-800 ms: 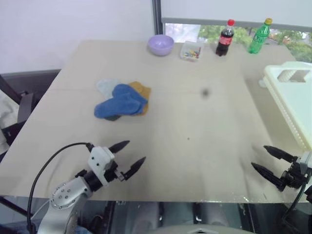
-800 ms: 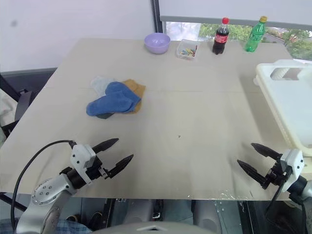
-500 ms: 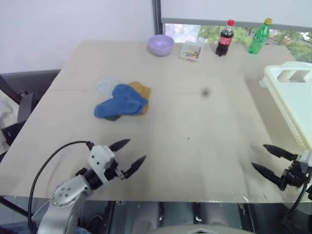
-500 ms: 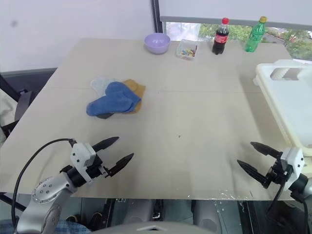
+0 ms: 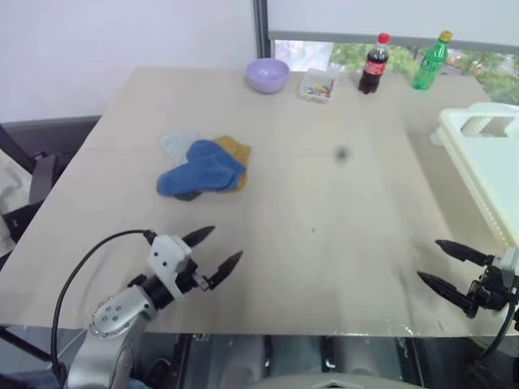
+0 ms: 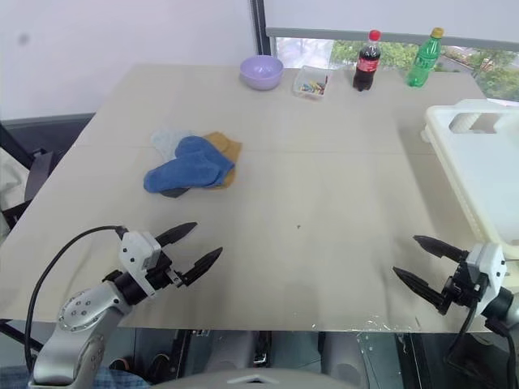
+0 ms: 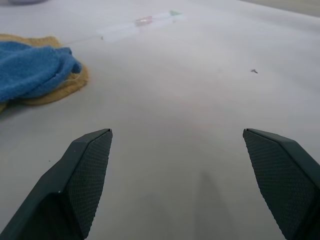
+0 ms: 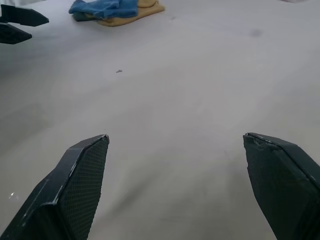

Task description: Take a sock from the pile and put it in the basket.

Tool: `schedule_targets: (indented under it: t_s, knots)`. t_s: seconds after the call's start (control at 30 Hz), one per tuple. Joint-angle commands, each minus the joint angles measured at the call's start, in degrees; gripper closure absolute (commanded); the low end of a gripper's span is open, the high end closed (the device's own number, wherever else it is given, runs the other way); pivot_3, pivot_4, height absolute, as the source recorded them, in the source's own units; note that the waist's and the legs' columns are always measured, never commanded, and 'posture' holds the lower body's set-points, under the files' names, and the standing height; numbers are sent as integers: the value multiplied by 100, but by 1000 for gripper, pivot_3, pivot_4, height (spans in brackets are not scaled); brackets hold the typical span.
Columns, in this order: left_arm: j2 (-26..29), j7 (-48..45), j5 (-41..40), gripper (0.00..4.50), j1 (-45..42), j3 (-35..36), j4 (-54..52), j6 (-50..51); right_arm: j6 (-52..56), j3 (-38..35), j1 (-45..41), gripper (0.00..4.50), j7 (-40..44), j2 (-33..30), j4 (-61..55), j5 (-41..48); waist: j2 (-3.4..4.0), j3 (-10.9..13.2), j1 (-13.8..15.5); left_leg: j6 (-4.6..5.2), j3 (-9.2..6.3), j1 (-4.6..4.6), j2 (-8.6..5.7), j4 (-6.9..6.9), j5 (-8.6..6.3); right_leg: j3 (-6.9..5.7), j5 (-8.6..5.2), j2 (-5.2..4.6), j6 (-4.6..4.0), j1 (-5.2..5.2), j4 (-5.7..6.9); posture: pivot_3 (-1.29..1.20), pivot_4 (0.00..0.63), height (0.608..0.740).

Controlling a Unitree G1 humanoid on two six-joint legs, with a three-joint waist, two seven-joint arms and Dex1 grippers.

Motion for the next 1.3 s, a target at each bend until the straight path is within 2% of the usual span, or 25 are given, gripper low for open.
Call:
schedule_targets:
  t_s: [0.03,0.2,0.4,0.57,0.77,1.07,1.3]
  knots:
    - [-48,366,104,0,-378,64,58,222,2,-122,-29,108,-39,-33,-266,57,0,0,6,0,-1,0,-1,2,0,0,0,2,0,1,2,0,150,729]
    - [-469,1345,485,0,-1494,-198,198,889,61,-76,-109,108,-165,-5,-441,66,-1,0,24,0,-12,-3,-3,27,1,0,17,7,27,13,5,0,150,729]
    - [-919,2362,1312,0,-2691,-451,848,990,168,-4,-72,108,-334,86,-730,76,-4,2,2,0,-15,-5,-1,70,0,0,31,11,47,31,5,0,150,729]
    - [-1051,3009,2008,0,-3331,-541,1653,816,143,12,5,108,-443,182,-836,37,-6,3,-2,0,-15,-4,-1,80,1,3,39,12,58,35,6,0,150,729]
    - [-1034,3181,2298,0,-3515,-591,2169,684,102,-20,144,108,-532,268,-921,9,-7,3,2,1,-15,-8,-1,79,0,3,52,11,78,33,4,0,150,729]
    - [-1014,3070,2611,0,-3477,-858,2243,396,80,1,253,108,-611,350,-990,-13,-7,3,4,1,-16,-8,-2,80,0,2,51,7,75,32,5,0,150,729]
    - [-984,3104,2693,0,-3406,-798,2330,355,82,-2,257,108,-604,352,-980,-17,-7,3,4,1,-15,-9,-2,80,0,3,53,6,78,32,5,0,150,729]
